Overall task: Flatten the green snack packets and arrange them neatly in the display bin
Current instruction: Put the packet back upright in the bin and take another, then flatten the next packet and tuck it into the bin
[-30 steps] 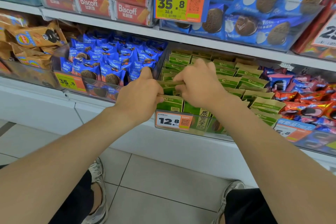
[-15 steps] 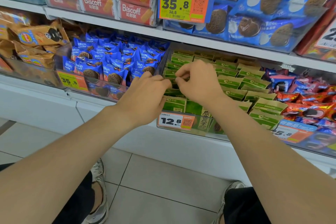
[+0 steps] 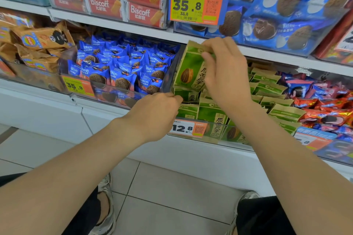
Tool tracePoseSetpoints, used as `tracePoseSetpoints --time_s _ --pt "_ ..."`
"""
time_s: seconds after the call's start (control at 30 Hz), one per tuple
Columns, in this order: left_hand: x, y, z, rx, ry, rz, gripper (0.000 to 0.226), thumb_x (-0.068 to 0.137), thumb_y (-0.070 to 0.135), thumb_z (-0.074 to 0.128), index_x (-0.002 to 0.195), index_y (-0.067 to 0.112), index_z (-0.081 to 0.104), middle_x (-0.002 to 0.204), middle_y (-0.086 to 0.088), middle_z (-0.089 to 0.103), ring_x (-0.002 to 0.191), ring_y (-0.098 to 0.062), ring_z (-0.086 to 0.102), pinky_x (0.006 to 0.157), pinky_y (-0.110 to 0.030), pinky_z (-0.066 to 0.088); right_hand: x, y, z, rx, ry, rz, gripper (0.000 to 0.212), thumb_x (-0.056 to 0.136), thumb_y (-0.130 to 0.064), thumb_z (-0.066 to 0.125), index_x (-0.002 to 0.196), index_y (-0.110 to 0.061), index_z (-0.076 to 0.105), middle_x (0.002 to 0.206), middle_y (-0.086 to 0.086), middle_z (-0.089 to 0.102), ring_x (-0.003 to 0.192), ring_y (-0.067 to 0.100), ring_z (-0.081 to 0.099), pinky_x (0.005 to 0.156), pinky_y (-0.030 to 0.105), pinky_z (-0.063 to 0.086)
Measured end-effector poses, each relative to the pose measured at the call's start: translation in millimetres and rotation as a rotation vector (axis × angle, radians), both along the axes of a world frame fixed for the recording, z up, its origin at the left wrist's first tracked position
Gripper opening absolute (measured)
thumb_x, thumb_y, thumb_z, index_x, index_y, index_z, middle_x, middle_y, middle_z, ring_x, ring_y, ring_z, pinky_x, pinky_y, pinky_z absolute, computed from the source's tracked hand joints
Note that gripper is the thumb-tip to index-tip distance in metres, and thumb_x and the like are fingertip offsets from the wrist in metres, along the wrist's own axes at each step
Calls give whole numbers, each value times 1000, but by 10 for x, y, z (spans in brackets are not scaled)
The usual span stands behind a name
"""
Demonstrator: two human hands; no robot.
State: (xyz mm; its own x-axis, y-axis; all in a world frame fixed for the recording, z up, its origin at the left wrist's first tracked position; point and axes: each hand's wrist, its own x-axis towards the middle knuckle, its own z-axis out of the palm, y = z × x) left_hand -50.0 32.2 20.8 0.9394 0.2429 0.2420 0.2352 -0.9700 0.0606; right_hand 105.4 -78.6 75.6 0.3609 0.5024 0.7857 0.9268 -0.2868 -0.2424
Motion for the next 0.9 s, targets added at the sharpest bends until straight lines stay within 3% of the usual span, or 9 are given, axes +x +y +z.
tracePoseSetpoints --time_s 0.13,0.3,0.43,0.5,0.57,0.63,0.73,0.83,0.9 --pt "-41 -1 140 -129 -111 14 32 97 17 53 127 16 65 119 -5 69 109 -32 66 81 -47 58 -69 -245 125 294 -32 23 19 105 2 53 116 5 67 106 24 60 92 7 43 82 6 34" --pt "-33 -59 302 -367 -462 181 24 98 6 53 109 14 73 84 1 72 73 -13 65 78 -37 53 -155 -432 170 446 30 31 18 108 -1 51 119 4 62 107 18 63 98 31 59 86 24 42" --pt "35 -232 455 -887 -673 146 35 103 44 50 96 17 70 85 -2 74 83 -25 71 85 -51 59 -266 -498 91 293 204 136 23 105 -8 58 125 -5 68 112 4 71 102 17 68 87 26 50" --pt "73 -352 487 -1051 -659 94 42 106 50 52 94 14 67 77 -2 67 74 -21 65 78 -46 58 -312 -488 31 211 342 167 23 102 -12 63 124 -12 70 109 -4 74 91 10 69 84 31 56" --pt "95 -448 482 -1087 -642 78 32 109 40 54 98 15 70 77 2 69 72 -16 64 74 -41 55 -376 -476 -25 207 534 205 22 101 -18 68 122 -18 70 103 -2 76 80 18 70 76 42 60" --pt "115 -480 442 -1167 -661 115 29 109 35 54 103 14 74 94 -6 78 91 -28 74 90 -52 59 -452 -489 -18 291 851 270 19 102 -23 69 120 -17 71 100 12 78 86 31 75 79 50 63" --pt "132 -513 423 -1406 -719 193 27 112 24 53 108 9 76 111 -18 78 109 -38 73 102 -59 57 -522 -546 44 382 1363 421 30 107 -30 63 119 -5 75 109 14 80 95 25 78 82 40 62" --pt "150 -599 445 -1595 -807 176 23 111 19 55 122 7 71 115 -17 78 102 -28 75 98 -49 61 -511 -584 40 356 1597 519 43 107 -39 60 126 -3 74 121 16 77 110 28 76 97 45 62" --pt "157 -632 431 -1670 -868 212 17 110 18 58 125 13 64 105 -14 76 91 -27 73 83 -43 62 -513 -600 37 312 1628 549 42 107 -37 59 128 -4 73 124 19 76 113 30 73 104 50 58"
